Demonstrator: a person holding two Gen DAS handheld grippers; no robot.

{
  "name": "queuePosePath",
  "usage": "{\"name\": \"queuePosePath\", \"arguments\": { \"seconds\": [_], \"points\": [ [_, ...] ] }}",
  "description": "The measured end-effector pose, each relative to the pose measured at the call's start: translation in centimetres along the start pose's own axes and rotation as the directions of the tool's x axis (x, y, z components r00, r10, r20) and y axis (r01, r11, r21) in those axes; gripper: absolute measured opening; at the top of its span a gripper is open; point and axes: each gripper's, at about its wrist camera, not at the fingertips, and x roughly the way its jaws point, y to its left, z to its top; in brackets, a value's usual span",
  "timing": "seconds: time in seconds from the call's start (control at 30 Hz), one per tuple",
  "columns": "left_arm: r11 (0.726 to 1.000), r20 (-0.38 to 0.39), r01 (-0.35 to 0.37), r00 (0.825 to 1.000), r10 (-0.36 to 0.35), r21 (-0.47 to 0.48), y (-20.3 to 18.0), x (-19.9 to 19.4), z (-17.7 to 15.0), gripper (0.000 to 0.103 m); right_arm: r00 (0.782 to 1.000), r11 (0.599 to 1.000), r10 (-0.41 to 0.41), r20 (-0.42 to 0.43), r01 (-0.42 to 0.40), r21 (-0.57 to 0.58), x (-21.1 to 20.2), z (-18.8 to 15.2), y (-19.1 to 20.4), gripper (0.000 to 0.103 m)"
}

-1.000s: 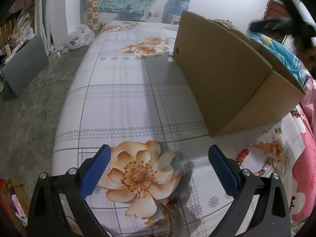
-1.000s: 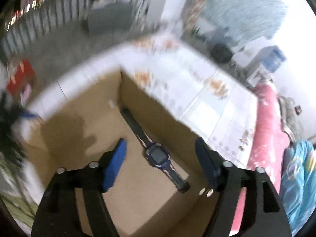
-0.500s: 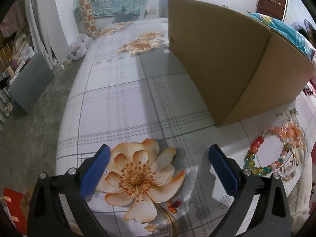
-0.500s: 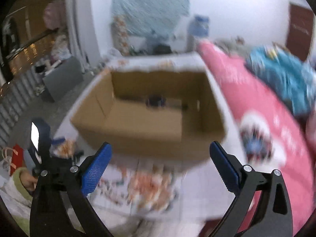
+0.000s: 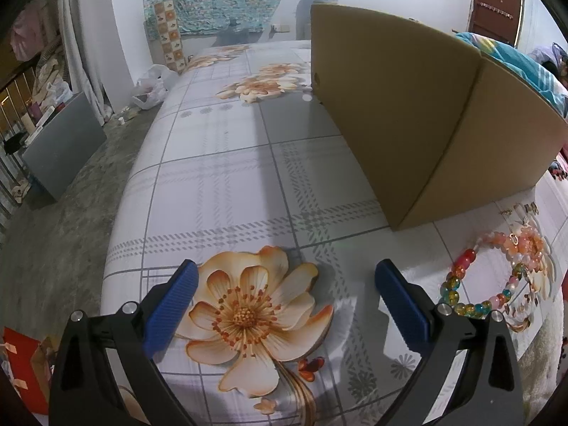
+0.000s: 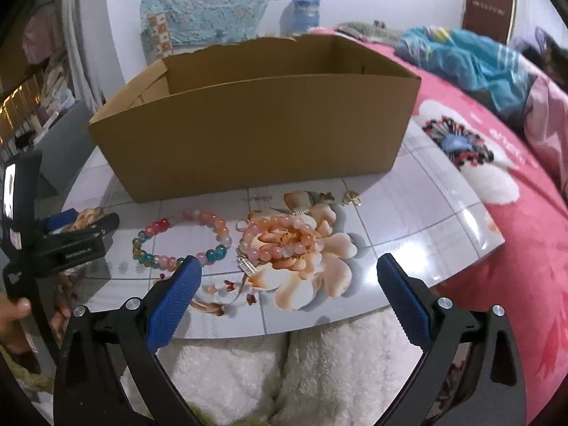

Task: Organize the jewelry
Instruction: 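Withdraw the right tool from the box back toward the bracelets, then grasp the multicolour bead bracelet with the left tool and lift it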

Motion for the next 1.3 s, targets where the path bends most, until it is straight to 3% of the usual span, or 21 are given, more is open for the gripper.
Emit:
{"name": "queuePosePath", "arguments": {
  "seconds": [0.1,0.17,0.23,0.3,0.43,0.6,0.8,0.87,1.07,1.17,1.3],
  "points": [
    [1.000,0.004,0.003,1.000,-0.003,-0.007,0.1,0.0,-0.1,0.098,0.998,0.999,-0.024,0.055,0.026,-0.046,-0.1,-0.3,0.5,0.095],
    [1.000,0.006,0.005,1.000,-0.005,-0.008,0.1,0.0,-0.1,0.098,0.988,0.996,-0.048,0.147,0.058,-0.066,-1.3,-0.2,0.8,0.095],
    [1.000,0.004,0.008,1.000,-0.008,-0.007,0.0,0.0,-0.1,0.098,0.964,0.992,-0.046,0.264,0.074,-0.098,-2.9,-0.3,1.1,0.095],
    [1.000,0.002,0.021,1.000,-0.021,0.005,0.1,-0.1,-0.1,0.098,0.954,0.989,-0.023,0.297,0.065,-0.133,-3.1,-0.5,1.2,0.095],
    [1.000,-0.019,0.017,1.000,-0.017,0.022,0.2,-0.1,0.3,0.098,0.970,0.986,0.058,0.236,-0.019,-0.167,-2.1,-0.9,1.2,0.095],
    [0.996,0.047,0.085,0.995,-0.087,0.027,-0.2,-2.0,0.1,0.096,0.957,0.973,0.189,0.221,-0.152,-0.172,-2.8,-1.5,0.6,0.095],
    [0.979,0.075,0.192,0.977,-0.198,0.074,-1.8,-3.9,0.1,0.079,0.954,0.959,0.270,0.129,-0.254,-0.126,-2.5,-2.6,-0.7,0.093],
    [0.972,0.056,0.220,0.973,-0.225,0.078,-2.4,-3.9,0.2,0.067,0.946,0.947,0.313,0.087,-0.303,-0.106,-2.1,-2.8,-1.1,0.087],
    [0.948,-0.003,0.295,0.955,-0.297,0.117,-4.5,-3.1,0.4,0.047,0.936,0.936,0.349,0.039,-0.346,-0.056,-1.5,-2.6,-1.4,0.074],
    [0.936,-0.027,0.322,0.947,-0.321,0.143,-5.6,-2.6,0.5,0.043,0.936,0.935,0.352,0.034,-0.350,-0.050,-1.4,-2.6,-1.4,0.070],
    [0.928,-0.053,0.306,0.952,-0.302,0.212,-7.1,-2.0,0.5,0.042,0.933,0.933,0.358,0.024,-0.357,-0.042,-1.3,-2.6,-1.5,0.065]
  ]
}}
